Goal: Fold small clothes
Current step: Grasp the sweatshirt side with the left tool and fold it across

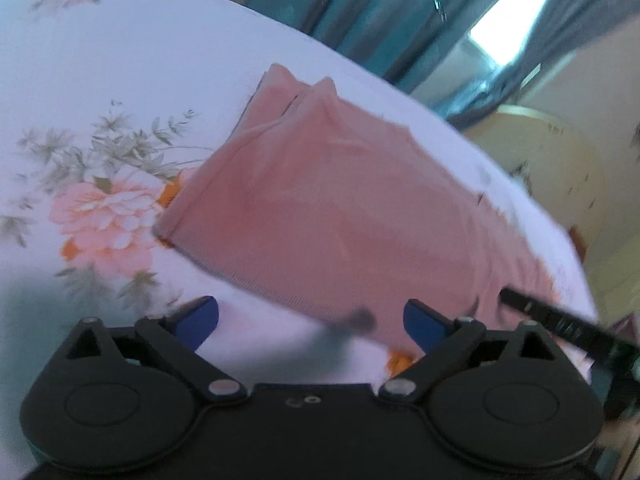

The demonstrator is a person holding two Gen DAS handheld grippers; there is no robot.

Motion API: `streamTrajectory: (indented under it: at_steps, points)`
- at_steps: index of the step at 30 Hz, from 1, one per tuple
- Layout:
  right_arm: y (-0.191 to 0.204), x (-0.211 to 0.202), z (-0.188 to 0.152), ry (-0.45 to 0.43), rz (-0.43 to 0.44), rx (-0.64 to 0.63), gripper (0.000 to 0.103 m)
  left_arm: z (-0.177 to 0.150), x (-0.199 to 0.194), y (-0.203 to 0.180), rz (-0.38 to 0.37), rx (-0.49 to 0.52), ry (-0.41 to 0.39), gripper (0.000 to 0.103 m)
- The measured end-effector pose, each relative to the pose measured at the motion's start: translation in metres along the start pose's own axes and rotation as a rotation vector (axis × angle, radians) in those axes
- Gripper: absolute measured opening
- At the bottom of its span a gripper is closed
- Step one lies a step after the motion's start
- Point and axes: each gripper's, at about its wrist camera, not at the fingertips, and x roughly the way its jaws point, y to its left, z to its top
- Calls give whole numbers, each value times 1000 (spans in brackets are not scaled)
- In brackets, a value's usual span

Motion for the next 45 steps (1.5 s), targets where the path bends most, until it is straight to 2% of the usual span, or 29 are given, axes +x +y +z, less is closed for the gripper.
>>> streamTrajectory:
  at_steps: [8,10,11,12,13,18,19,21,26,28,32,35,38,42,45]
  points:
    - [-8,25,12,23,-16,49,43,19,30,15,-146,-180,-158,95]
    - [-8,31,15,27,-17,50,43,25,38,16,-159,-200,-181,88]
    - [-7,33,17,28,-17,48,43,28,42,17,-168,-214,-195,82]
    - [-6,34,19,23,-18,44,43,32,48,19,-179,-234,-199,66]
    - [-5,36,21,14,-24,39,43,34,54,22,-183,-257,-192,60]
    - [-7,51,23,12,-22,46,43,37,69,29,-181,-311,-209,18]
    - [-5,57,18,24,-24,36,43,36,69,31,-179,-317,-211,16]
    - [-2,62,10,-6,-37,-14,44,34,67,30,-170,-317,-230,13]
    - [-7,64,7,-27,-19,-23,44,35,51,8,-130,-216,-301,11]
    - [-4,64,3,-47,-24,-66,44,37,48,-1,-109,-196,-314,11]
    - [-19,60,13,-24,47,-13,44,43,31,-29,-107,-136,-360,11]
    - [-40,44,14,-70,82,46,45,49,23,-68,-116,-29,-376,11]
    - [-71,30,12,-66,134,126,45,51,23,-113,-136,78,-369,10]
    - [-123,7,4,-74,115,215,45,42,40,-186,-201,226,-337,10]
    - [-167,-10,-7,-80,79,287,45,21,59,-239,-275,329,-292,10]
